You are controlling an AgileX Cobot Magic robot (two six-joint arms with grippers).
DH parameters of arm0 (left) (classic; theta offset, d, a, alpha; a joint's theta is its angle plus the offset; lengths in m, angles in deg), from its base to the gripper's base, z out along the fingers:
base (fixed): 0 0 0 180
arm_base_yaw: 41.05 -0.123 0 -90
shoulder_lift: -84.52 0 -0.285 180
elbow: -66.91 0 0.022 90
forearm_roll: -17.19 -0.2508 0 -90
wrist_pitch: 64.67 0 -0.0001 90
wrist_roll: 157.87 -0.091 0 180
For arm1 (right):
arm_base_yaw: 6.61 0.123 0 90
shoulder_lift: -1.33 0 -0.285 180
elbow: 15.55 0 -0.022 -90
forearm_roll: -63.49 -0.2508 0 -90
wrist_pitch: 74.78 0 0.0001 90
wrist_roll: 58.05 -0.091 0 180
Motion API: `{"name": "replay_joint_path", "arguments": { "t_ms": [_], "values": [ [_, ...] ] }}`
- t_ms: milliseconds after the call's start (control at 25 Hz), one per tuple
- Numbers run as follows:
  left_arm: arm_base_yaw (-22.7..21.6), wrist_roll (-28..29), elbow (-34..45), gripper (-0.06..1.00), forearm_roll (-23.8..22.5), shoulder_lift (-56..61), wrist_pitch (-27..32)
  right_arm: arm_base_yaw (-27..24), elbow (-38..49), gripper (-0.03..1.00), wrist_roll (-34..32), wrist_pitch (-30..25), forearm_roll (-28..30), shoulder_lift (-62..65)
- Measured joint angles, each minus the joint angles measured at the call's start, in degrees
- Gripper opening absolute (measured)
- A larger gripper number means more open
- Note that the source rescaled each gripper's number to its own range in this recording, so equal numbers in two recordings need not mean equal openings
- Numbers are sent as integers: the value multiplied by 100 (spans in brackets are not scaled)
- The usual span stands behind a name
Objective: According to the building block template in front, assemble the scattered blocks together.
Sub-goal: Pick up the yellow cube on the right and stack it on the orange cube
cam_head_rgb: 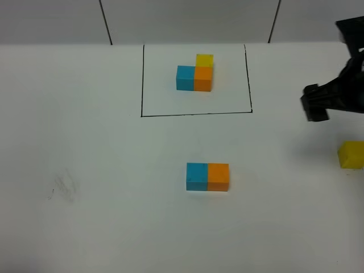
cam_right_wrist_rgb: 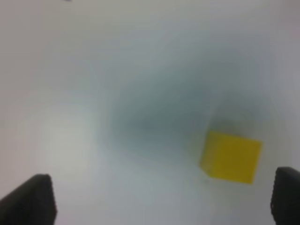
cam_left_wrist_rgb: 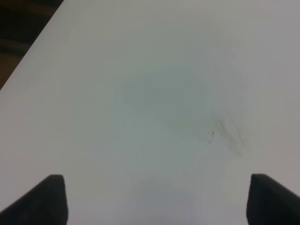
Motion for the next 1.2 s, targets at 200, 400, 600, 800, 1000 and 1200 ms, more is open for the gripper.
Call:
{"name": "replay_joint_path", "arguments": {
  "t_ms": [200, 400, 600, 800, 1000, 1200],
  "values": [
    [0, 0, 0, 75, 0, 0, 0, -820, 38, 84, 14, 109, 15, -235],
    [0, 0, 0, 75, 0, 0, 0, -1191, 38, 84, 194, 322, -20, -924],
    [0, 0, 0, 75, 0, 0, 0, -1296, 50, 84, 292, 576, -124, -1530],
    [0, 0, 0, 75, 0, 0, 0, -1371, 56, 83, 349, 662, -208, -2043],
    [0, 0, 0, 75, 0, 0, 0, -1406, 62, 79, 401, 815, -281, -2345],
    [0, 0, 0, 75, 0, 0, 0, -1413, 62, 48, 420, 900, -291, -2436]
  ]
}}
